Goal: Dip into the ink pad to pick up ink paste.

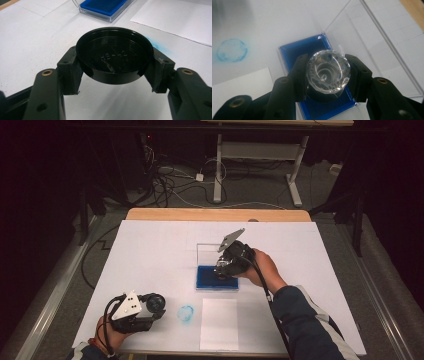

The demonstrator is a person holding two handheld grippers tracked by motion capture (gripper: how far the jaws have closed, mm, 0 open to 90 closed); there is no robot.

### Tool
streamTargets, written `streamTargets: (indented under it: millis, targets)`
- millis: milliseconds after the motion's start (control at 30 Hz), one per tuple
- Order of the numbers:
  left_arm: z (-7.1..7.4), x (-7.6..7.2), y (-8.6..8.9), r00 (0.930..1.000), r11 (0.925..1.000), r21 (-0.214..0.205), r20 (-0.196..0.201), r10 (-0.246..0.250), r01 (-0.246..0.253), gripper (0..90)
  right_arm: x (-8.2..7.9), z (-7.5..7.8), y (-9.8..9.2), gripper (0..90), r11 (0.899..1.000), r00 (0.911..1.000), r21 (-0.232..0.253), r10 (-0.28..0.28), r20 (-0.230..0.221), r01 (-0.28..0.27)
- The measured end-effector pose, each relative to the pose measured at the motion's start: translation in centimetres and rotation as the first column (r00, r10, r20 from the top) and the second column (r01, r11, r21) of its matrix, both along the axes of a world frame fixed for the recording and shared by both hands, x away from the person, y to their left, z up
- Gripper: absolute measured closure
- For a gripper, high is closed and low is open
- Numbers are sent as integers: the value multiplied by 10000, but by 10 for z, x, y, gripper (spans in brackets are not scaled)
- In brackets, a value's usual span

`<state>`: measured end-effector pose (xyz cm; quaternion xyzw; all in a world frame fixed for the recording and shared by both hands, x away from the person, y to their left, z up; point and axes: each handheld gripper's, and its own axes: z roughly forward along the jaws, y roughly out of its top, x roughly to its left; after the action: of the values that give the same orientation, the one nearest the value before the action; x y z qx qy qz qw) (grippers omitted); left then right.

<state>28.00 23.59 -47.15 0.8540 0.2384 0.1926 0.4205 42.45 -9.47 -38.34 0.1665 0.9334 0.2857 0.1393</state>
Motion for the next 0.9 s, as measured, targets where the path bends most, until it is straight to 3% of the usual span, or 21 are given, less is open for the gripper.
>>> streamTargets:
  millis: [133, 567, 900]
  targets:
    - [1, -1, -1, 10000, 10000, 5, 44, -39, 39, 367, -1, 4, 2, 566, 10000, 9999, -73, -32, 101, 33]
    - [0, -1, -2, 10000, 10000, 65, 55, -71, 71, 367, 10, -25, 14, 566, 9981, 9983, -548, -314, -496, 287]
    - [0, -1, -2, 10000, 9999, 77, 47, -68, 67, 366, 11, -28, 10, 566, 9986, 9964, -335, -433, -727, 409]
